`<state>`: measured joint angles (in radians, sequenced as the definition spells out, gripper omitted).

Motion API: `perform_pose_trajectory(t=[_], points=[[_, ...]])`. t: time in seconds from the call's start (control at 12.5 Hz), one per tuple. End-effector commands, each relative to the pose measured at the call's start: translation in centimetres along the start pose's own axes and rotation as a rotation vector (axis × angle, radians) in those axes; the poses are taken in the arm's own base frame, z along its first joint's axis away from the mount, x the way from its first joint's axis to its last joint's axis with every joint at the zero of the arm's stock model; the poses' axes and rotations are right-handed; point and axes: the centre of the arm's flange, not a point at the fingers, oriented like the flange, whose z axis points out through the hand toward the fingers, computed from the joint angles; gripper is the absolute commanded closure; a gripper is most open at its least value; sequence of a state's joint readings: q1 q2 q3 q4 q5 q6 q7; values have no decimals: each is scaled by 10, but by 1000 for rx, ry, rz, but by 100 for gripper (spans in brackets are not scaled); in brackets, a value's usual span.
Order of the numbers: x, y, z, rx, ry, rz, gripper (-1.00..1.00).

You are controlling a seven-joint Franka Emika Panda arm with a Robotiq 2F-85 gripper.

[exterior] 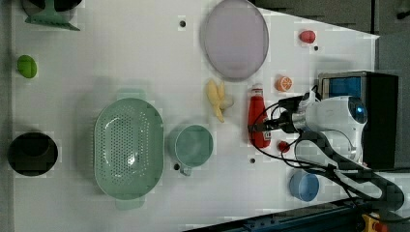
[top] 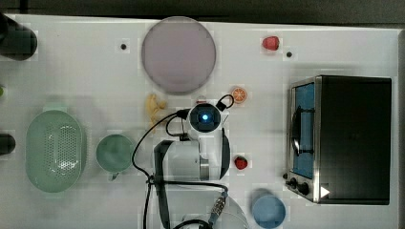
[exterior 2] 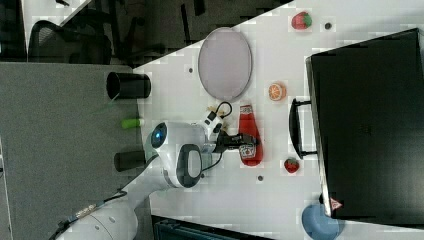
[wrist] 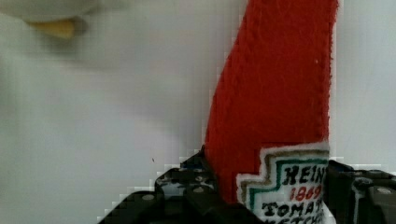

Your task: Pick Ketchup from the table and place it in strainer.

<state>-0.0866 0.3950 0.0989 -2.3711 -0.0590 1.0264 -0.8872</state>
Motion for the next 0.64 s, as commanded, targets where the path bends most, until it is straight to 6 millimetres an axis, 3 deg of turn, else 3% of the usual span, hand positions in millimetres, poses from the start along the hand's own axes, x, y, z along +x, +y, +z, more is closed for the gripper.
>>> perform_pose_trajectory(t=[0.08,0.32,0.64], points=[[17,9,-36,-15,87,-18,-24],[15,15,-108,-39,147,9,-24],[-8,-12,-244,-73,136,4,-24]])
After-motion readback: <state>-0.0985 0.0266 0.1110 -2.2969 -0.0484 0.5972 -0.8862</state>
